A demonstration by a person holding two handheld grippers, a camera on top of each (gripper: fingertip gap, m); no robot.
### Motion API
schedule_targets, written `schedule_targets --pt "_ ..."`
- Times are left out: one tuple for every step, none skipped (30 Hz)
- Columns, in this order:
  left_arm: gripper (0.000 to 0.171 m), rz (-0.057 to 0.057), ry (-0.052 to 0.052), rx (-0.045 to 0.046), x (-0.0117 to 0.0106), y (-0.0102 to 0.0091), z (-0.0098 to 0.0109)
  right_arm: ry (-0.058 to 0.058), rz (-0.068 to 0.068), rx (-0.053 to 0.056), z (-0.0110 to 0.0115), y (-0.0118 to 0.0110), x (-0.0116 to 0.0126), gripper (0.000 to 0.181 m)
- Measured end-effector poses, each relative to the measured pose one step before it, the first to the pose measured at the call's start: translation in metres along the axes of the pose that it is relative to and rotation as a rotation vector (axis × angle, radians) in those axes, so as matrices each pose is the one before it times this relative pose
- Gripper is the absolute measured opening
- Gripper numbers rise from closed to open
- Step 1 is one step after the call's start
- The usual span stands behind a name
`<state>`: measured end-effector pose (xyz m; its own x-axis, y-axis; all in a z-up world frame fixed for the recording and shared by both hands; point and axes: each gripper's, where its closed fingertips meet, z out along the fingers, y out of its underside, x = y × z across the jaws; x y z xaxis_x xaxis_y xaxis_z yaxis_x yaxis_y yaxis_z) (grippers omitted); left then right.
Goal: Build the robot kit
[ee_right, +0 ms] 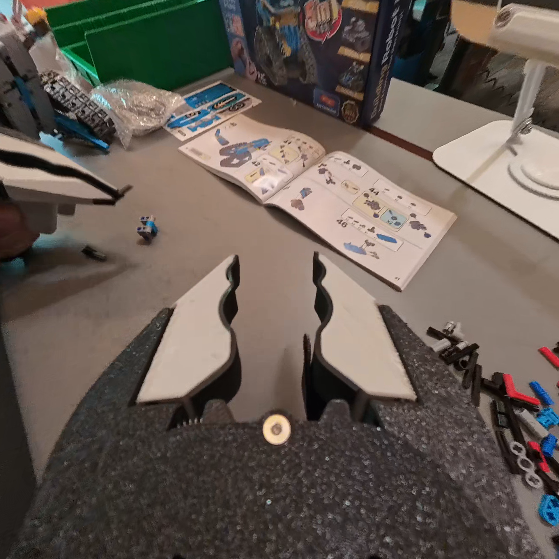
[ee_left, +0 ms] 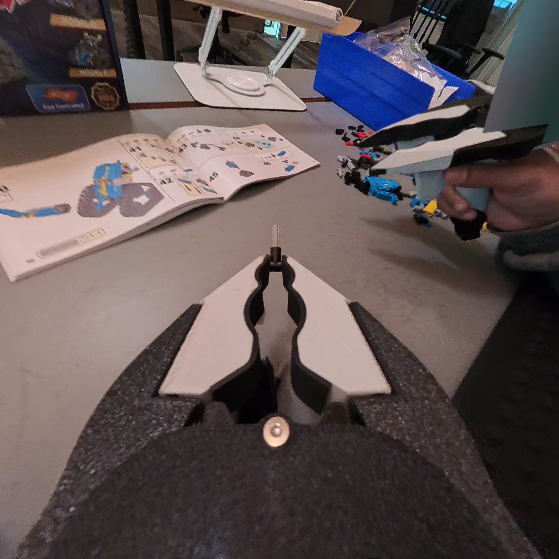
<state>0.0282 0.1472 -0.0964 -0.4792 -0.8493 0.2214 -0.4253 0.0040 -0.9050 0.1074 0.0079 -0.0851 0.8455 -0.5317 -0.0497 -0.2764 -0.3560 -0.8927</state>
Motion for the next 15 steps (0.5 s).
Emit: schedule_targets --pt "0.007 0.0330 -0.0117 0.00753 -0.00489 -0.00203 -0.00138 -0.0038 -0.0056 -0.0140 0.00399 0.00292 -0.00015 0.048" --pt "0.007 0.0302 -0.0179 0.01174 -0.00539 -0.00260 -0.00185 -0.0084 0.0009 -0.0171 0.00459 0.00281 -0.00029 0.048" --pt "0.007 0.0250 -0.0160 0.01696 -0.00460 -0.00318 -0.00202 -0.0119 0.0062 -0.0193 0.00468 0.00285 -0.00081 0.048" --pt "0.007 0.0100 -0.0013 0.01663 -0.00187 -0.00276 -0.00162 -0.0108 0.0121 -0.0151 0.00424 0.00264 -0.00072 0.048" --pt "0.007 -0.0115 0.0098 0.00925 0.00027 -0.00160 -0.00074 -0.0183 0.0144 -0.0151 0.00362 0.00346 -0.00193 0.047" --pt "0.007 -0.0203 0.0193 0.00263 0.00224 -0.00041 0.00000 -0.0253 0.0163 -0.0141 0.00294 0.00354 -0.00307 0.047" --pt "0.007 -0.0122 0.0171 -0.00317 0.00246 0.00067 0.00087 -0.0257 0.0176 -0.0133 0.00185 0.00288 -0.00326 0.046" --pt "0.007 -0.0039 0.0101 -0.00884 0.00174 0.00182 0.00118 -0.0256 0.0135 -0.0100 0.00083 0.00175 -0.00371 0.046" --pt "0.007 -0.0007 0.0086 -0.01050 0.00130 0.00209 0.00124 -0.0241 0.0086 -0.0051 -0.00014 0.00038 -0.00387 0.046" --pt "0.007 -0.0027 0.0057 -0.00706 0.00038 0.00169 0.00084 -0.0164 0.0055 0.0007 -0.00083 -0.00093 -0.00301 0.046" --pt "0.007 -0.0068 0.0020 -0.00391 -0.00072 0.00099 0.00037 -0.0061 0.0000 0.0068 -0.00145 -0.00179 -0.00179 0.045" --pt "0.007 -0.0078 0.0011 -0.00062 -0.00102 0.00058 -0.00031 0.0009 -0.0070 0.0092 -0.00157 -0.00177 -0.00053 0.044" --pt "0.007 -0.0058 -0.0007 0.00329 -0.00143 0.00017 -0.00075 0.0036 -0.0097 0.0061 -0.00115 -0.00095 0.00015 0.043" --pt "0.007 -0.0011 -0.0060 0.00711 -0.00179 -0.00057 -0.00103 0.0032 -0.0065 -0.0005 -0.00055 0.00034 0.00062 0.042" --pt "0.007 0.0007 -0.0066 0.00896 -0.00154 -0.00157 -0.00069 0.0017 -0.0014 -0.0054 0.00003 0.00136 0.00080 0.041"
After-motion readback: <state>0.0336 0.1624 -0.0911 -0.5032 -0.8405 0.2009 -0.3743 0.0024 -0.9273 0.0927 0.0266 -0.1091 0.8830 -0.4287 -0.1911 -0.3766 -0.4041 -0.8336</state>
